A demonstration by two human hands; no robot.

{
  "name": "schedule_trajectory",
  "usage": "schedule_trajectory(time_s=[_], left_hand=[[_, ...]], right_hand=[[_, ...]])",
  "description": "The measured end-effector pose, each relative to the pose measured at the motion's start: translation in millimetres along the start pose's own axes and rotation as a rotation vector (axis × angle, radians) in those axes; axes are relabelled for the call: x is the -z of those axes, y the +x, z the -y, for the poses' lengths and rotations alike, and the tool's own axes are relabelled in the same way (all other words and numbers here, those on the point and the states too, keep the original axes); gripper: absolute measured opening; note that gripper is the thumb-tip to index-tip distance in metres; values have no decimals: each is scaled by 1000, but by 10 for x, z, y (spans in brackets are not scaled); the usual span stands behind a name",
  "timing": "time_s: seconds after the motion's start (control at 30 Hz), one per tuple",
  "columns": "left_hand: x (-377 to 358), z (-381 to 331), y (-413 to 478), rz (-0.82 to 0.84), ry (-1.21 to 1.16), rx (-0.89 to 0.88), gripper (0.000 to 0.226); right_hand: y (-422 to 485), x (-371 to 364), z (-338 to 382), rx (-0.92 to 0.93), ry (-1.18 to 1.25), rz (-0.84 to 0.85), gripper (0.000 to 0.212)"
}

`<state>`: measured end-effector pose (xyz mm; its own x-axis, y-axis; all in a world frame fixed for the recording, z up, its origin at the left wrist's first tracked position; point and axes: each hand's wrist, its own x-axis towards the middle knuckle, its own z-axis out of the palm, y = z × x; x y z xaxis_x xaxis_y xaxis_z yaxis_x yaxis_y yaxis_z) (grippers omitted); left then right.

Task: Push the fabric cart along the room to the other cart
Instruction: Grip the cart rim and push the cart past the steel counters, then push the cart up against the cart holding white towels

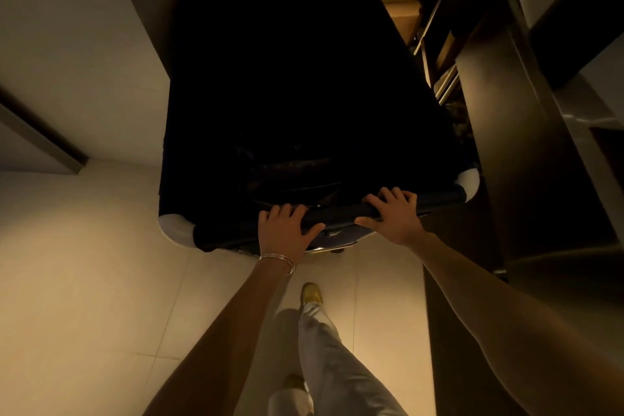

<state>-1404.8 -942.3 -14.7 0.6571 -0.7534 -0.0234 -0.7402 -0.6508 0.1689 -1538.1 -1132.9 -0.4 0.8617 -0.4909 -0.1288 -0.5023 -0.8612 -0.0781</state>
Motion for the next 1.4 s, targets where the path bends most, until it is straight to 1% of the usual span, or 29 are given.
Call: schedule_trajectory(time_s=[0.07,0.13,0.2,0.3,0.43,0.73,0.9,0.97,1.1,1.3,1.4], left_hand=[[-8,18,193,-8,3,1,53],[-5,64,379,-29,9,-5,56],[5,154,552,-41,18,-10,59],[22,287,831,-20,27,-26,57],[54,396,1234,-61,18,-33,70],[97,610,2129,-96,19,-31,68],[133,730,2550,-81,12,-44,70],[148,776,2714,-89,14,-51,69],[182,851,3041,-95,33,-62,69],[223,960,3616,-83,21,-83,71],[237,1032,3929,-72,22,-99,78]], right_hand=[[212,18,-59,6,-3,0,113],[404,13,-86,7,-1,9,106],[572,-4,-67,4,7,-14,95],[816,-15,-25,4,30,-52,90],[1191,19,-41,10,45,-112,82],[2076,92,-106,4,53,-177,81],[2482,123,-128,-5,59,-142,84],[2645,134,-136,-12,44,-143,81],[2963,163,-164,-24,38,-176,68],[3498,205,-239,-49,36,-206,66],[3791,255,-266,-56,57,-219,65]])
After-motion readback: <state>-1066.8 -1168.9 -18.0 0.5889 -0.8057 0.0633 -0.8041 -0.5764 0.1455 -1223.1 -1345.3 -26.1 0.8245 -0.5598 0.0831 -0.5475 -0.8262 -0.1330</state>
